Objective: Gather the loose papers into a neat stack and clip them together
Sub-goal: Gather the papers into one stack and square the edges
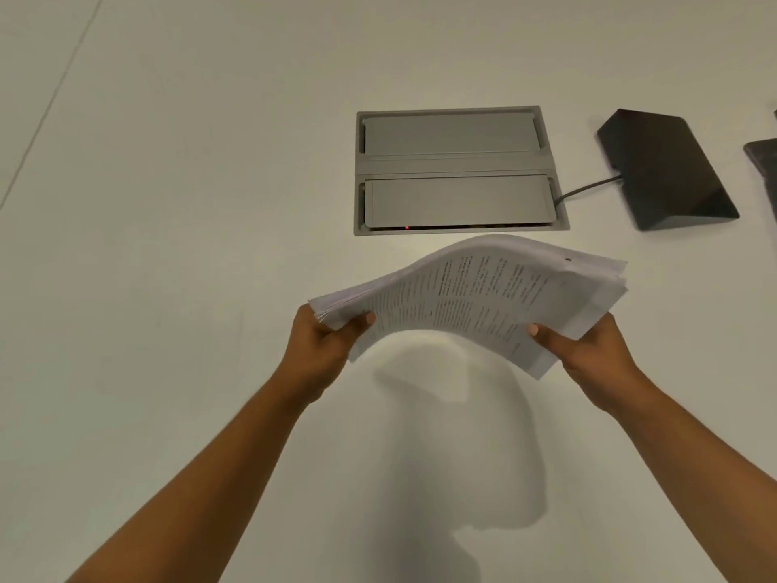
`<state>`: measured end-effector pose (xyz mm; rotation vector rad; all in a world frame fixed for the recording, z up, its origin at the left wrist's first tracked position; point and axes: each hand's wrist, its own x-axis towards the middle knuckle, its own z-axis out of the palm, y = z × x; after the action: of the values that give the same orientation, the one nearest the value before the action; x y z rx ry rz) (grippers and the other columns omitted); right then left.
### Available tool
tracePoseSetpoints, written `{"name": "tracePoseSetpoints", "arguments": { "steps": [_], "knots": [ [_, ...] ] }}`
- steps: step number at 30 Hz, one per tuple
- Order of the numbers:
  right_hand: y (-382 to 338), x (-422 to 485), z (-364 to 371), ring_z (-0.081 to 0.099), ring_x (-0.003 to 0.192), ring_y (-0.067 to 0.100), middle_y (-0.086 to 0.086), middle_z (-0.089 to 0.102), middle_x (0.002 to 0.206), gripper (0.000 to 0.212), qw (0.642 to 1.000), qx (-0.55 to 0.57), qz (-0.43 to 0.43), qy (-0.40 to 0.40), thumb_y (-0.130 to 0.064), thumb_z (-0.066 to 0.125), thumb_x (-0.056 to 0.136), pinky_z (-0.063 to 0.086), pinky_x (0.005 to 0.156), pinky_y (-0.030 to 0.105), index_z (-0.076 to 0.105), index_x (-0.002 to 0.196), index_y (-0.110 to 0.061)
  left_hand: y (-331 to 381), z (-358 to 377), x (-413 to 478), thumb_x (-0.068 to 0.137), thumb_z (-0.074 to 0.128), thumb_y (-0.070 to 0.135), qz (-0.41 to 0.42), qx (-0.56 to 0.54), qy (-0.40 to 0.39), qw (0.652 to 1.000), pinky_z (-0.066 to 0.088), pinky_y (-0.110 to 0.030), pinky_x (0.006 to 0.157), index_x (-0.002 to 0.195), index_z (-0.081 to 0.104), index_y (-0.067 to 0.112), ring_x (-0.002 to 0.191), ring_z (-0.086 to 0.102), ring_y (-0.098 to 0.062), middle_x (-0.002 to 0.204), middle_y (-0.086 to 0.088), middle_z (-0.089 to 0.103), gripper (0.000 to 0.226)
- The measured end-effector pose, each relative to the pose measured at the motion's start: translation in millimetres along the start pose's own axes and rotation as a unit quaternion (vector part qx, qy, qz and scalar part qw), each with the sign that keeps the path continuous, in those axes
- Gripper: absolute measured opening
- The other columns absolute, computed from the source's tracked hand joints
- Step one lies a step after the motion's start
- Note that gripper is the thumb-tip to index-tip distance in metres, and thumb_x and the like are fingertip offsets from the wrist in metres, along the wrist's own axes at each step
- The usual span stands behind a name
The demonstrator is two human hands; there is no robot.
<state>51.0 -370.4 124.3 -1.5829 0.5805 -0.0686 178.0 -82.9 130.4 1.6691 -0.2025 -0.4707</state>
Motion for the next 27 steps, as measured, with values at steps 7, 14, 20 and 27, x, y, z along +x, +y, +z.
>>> {"name": "tracePoseSetpoints", "arguments": {
  "steps": [7, 14, 20, 27],
  "knots": [
    [9.8, 1.3, -2.1, 0.069, 0.093, 0.007, -0.005, 0.073, 0.103, 0.041, 1.0, -0.015, 0.014, 0.017, -0.003, 0.075, 0.08, 0.057, 0.067, 0.019, 0.067, 0.106, -0.034, -9.4, 5.7, -6.6, 0.085, 0.071, 0.006, 0.007, 0.011, 0.034, 0.999, 0.059, -0.026, 0.085, 0.113, 0.072, 0.013, 0.104, 0.07, -0.012, 0.11, 0.001, 0.074, 0.028],
    [14.1, 6.1, -0.7, 0.07, 0.087, 0.001, -0.012, 0.075, 0.094, 0.034, 0.999, -0.019, 0.011, 0.05, -0.003, 0.071, 0.084, 0.054, 0.067, 0.013, 0.066, 0.114, -0.018, -14.5, 8.1, -7.4, 0.089, 0.067, 0.011, 0.0, 0.038, 0.068, 0.997, 0.056, -0.021, 0.069, 0.109, 0.074, 0.013, 0.089, 0.071, -0.016, 0.096, -0.004, 0.076, 0.021],
    [3.0, 7.5, -6.5, 0.07, 0.081, -0.002, -0.004, 0.073, 0.095, 0.031, 0.998, -0.042, -0.028, 0.041, -0.001, 0.068, 0.086, 0.051, 0.067, 0.009, 0.067, 0.115, -0.012, -10.2, 4.9, -6.9, 0.088, 0.068, 0.011, 0.031, 0.067, 0.071, 0.995, 0.059, -0.019, 0.072, 0.112, 0.072, 0.013, 0.087, 0.07, 0.002, 0.098, 0.004, 0.074, 0.025],
    [6.2, 14.6, -11.0, 0.054, 0.129, 0.019, -0.008, 0.06, 0.137, 0.073, 0.992, -0.121, -0.023, 0.013, -0.013, 0.079, 0.077, 0.05, 0.097, 0.027, 0.048, 0.142, -0.023, -9.0, 9.4, -6.7, 0.093, 0.063, 0.012, 0.03, 0.124, 0.083, 0.988, 0.054, -0.011, 0.069, 0.113, 0.069, 0.026, 0.086, 0.067, 0.007, 0.092, 0.017, 0.071, 0.024]
  ]
}}
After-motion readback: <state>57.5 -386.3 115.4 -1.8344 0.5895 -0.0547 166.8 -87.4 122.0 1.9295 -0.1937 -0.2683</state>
